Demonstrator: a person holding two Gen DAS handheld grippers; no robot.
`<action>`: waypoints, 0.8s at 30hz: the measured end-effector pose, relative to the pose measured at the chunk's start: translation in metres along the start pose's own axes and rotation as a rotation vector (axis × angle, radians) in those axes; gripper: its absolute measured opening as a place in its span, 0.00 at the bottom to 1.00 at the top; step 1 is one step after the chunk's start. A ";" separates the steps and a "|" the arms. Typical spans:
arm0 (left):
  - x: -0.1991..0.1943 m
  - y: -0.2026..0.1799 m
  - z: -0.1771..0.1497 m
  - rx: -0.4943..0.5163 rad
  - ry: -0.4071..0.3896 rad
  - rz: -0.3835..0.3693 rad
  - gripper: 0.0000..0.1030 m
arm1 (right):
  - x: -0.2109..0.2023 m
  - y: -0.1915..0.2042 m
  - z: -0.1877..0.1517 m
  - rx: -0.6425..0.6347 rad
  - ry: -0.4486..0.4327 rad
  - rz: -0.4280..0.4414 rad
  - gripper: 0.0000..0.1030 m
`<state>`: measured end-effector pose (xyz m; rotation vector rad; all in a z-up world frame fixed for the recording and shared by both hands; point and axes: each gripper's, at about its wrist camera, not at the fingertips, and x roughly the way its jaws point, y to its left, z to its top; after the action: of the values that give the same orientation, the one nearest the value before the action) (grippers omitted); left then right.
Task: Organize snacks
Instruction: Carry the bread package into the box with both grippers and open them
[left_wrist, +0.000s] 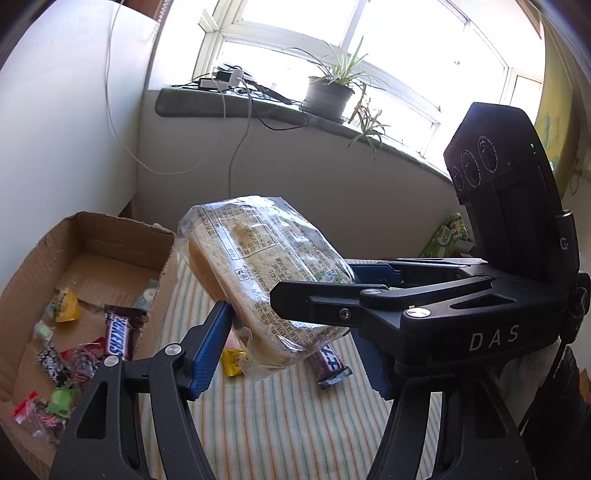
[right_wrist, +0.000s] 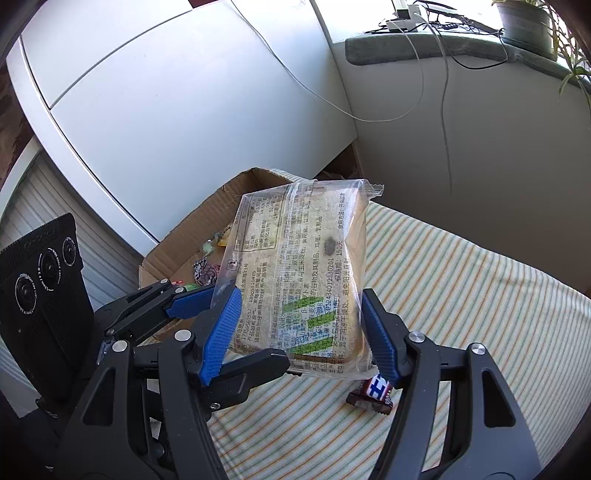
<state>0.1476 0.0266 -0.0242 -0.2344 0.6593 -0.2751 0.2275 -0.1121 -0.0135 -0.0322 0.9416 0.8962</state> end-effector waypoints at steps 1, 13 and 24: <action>-0.002 0.005 0.001 -0.007 -0.005 0.007 0.62 | 0.004 0.004 0.003 -0.007 0.002 0.005 0.66; -0.022 0.063 0.004 -0.066 -0.031 0.100 0.62 | 0.058 0.053 0.033 -0.079 0.036 0.075 0.66; -0.030 0.106 0.009 -0.116 -0.024 0.157 0.62 | 0.097 0.079 0.052 -0.122 0.077 0.118 0.66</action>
<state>0.1493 0.1366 -0.0324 -0.2949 0.6673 -0.0830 0.2356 0.0225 -0.0240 -0.1175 0.9664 1.0675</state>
